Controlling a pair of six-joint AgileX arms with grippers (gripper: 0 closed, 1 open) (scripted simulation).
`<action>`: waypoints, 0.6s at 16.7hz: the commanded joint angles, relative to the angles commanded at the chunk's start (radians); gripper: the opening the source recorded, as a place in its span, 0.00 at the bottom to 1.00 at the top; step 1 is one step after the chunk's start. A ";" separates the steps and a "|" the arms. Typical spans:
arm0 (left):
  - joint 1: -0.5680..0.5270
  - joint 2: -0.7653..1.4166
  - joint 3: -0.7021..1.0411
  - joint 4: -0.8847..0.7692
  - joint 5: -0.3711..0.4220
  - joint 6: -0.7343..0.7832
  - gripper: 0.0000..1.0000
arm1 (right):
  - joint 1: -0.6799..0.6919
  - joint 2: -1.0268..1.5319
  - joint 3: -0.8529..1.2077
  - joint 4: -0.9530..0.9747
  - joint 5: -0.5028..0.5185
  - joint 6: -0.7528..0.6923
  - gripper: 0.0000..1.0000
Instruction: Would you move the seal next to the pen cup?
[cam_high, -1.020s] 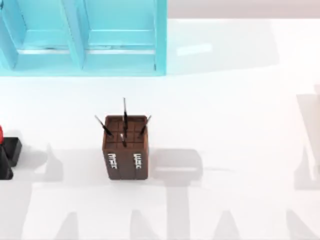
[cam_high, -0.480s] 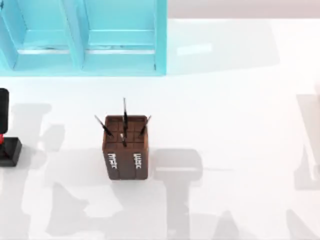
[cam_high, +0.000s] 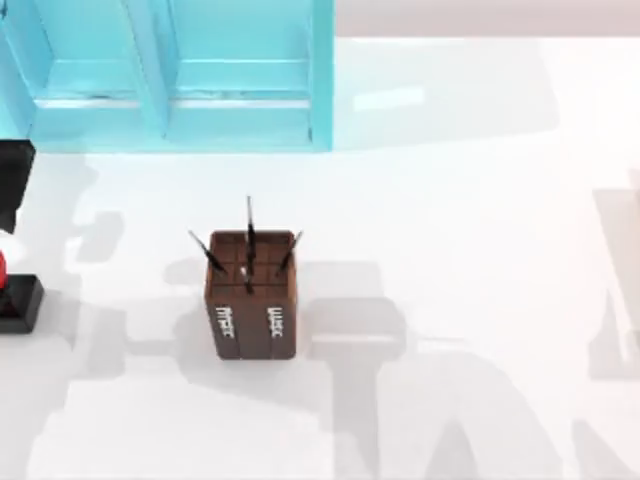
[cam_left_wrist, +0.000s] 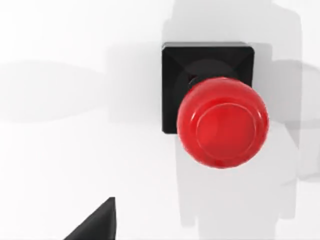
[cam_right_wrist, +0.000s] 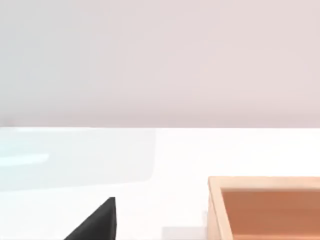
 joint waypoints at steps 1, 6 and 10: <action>0.002 0.041 0.038 -0.029 0.000 0.002 1.00 | 0.000 0.000 0.000 0.000 0.000 0.000 1.00; 0.006 0.104 0.102 -0.075 -0.001 0.006 1.00 | 0.000 0.000 0.000 0.000 0.000 0.000 1.00; 0.001 0.102 0.097 -0.070 -0.001 0.006 1.00 | 0.000 0.000 0.000 0.000 0.000 0.000 1.00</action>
